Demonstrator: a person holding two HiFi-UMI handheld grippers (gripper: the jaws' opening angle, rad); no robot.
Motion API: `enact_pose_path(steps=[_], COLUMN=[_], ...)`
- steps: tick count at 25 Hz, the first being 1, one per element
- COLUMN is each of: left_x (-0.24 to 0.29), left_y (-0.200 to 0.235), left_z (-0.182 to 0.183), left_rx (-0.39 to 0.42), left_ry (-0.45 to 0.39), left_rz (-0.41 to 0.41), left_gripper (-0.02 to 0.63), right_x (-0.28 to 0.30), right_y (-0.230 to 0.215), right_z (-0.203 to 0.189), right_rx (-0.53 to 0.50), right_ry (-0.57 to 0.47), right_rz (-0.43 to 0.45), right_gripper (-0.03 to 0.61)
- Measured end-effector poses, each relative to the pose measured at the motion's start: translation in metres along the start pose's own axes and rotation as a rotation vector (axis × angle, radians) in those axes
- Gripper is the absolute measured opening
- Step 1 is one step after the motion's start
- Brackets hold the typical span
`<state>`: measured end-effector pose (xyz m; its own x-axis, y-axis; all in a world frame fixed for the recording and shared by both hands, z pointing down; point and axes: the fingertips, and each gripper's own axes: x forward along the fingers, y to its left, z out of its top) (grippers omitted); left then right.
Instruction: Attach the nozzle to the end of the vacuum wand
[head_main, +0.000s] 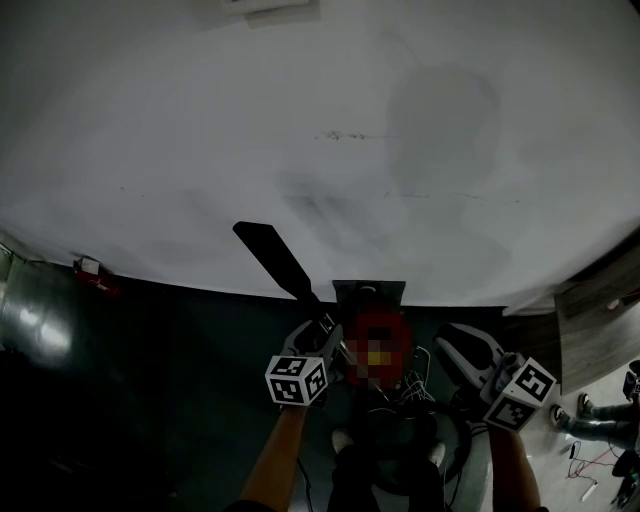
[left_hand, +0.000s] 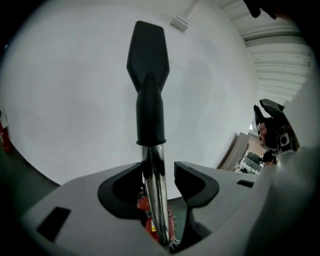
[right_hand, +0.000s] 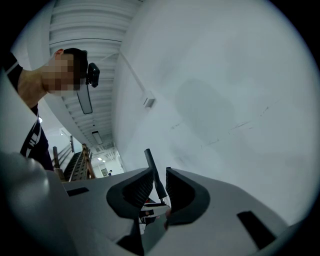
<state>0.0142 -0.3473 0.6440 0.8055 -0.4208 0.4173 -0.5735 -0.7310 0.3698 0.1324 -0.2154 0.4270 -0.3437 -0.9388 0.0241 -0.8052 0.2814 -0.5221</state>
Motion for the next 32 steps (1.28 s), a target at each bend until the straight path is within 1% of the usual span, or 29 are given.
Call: enact_pose_path(steps=[4,8,11,13,20,24,26,32], left_x=[-0.027,-0.056,-0.079,-0.094,-0.146,-0.171,-0.183,-0.208], left_y=[-0.012,-0.043,-0.083,-0.113,-0.210,-0.259,-0.274,-0.314], left_z=[0.014,0.035,0.054,0.068,0.115,0.132,0.135,0.140], left_rx=[-0.021,0.023,0.063,0.091,0.199,0.249,0.256,0.274], left_ry=[-0.051,-0.089,-0.124,-0.153,-0.255,-0.306,-0.321,-0.353], left_rz=[0.022,0.023,0.002,-0.011,-0.065,-0.082,-0.080,-0.081], left_gripper=[0.196,0.196,0.193,0.162,0.056,0.015,0.005,0.005], right_x=[-0.008,-0.016,-0.032,-0.043,-0.082,-0.106,-0.116,-0.137], right_y=[0.005,0.021,0.031,0.039,0.071,0.087,0.094,0.110], right_z=[0.001,0.008,0.004,0.005,0.026,0.037,0.042,0.055], right_rx=[-0.024,-0.008,-0.021,-0.034,-0.059,-0.071,-0.072,-0.090], right_ry=[-0.026,-0.052,-0.016,-0.010,-0.063,-0.089,-0.100,-0.129], right_rz=[0.031,0.067,0.073,0.081,0.106,0.112,0.112,0.112], right_gripper=[0.086,0.086,0.086,0.086,0.061,0.045,0.038,0.021])
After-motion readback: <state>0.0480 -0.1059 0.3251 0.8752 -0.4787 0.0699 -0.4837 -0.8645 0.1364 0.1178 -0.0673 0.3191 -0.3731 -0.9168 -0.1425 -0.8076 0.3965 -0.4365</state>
